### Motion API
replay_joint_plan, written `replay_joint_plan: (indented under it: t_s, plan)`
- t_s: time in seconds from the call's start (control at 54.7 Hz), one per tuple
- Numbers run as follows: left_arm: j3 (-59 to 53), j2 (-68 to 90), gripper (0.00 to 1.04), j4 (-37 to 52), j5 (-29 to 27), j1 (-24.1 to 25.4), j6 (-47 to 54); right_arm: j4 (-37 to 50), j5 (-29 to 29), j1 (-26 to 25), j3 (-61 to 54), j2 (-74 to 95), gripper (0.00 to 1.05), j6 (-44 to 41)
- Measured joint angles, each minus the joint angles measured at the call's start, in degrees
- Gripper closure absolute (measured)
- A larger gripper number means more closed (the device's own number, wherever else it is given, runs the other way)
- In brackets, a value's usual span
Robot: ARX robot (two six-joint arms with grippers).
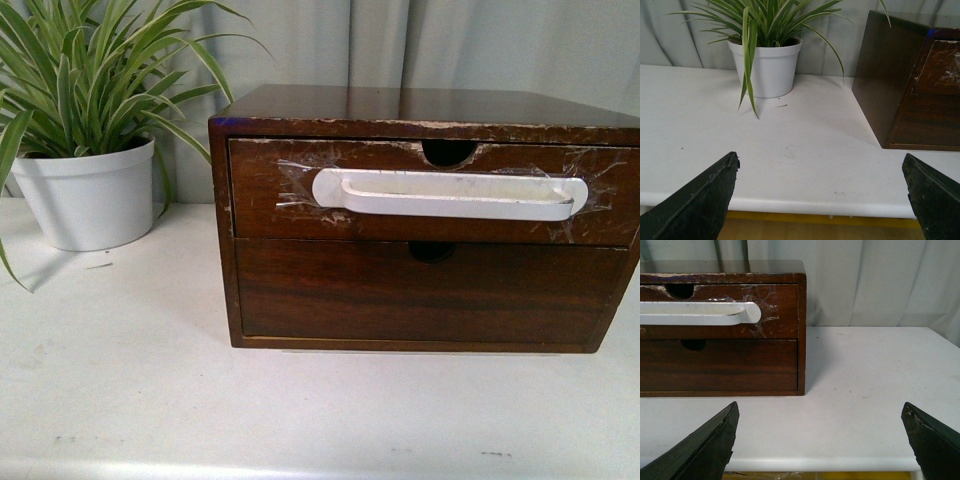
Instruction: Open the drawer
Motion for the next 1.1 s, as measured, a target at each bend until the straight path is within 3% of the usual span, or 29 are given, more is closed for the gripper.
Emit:
replay_joint_plan:
  t_s: [0.567,0.585,0.677,0.75,0.841,1.098]
  plan:
    - [0.0,0.0,0.06,0.0,0.0,0.0,0.0,0.0,0.0,0.0,0.0,0.0,0.09,0.0]
    - [0.0,0.3,0.06,0.0,-1.7,-0.5,-0.3,0.0,0.0,0.0,0.0,0.0,0.09,0.0]
    - [0.9,4.5,0.06,0.0,-22.5,-8.1,-3.6,-4.8,-7.6,-1.3,1.4,2.1,0.09,-0.3]
    - [2.1,7.2,0.06,-0.3,-29.6,-11.9,-4.2,-7.6,-11.7,-0.9,3.4,5.8,0.09,-2.1]
    - [5.0,11.7,0.06,0.4,-27.5,-13.4,-3.1,-8.0,-16.1,-0.1,6.8,10.7,0.09,-5.8]
    - [16.6,30.5,0.06,5.1,-5.6,-13.6,12.6,-7.7,-25.4,-0.8,18.7,28.5,0.09,-22.8]
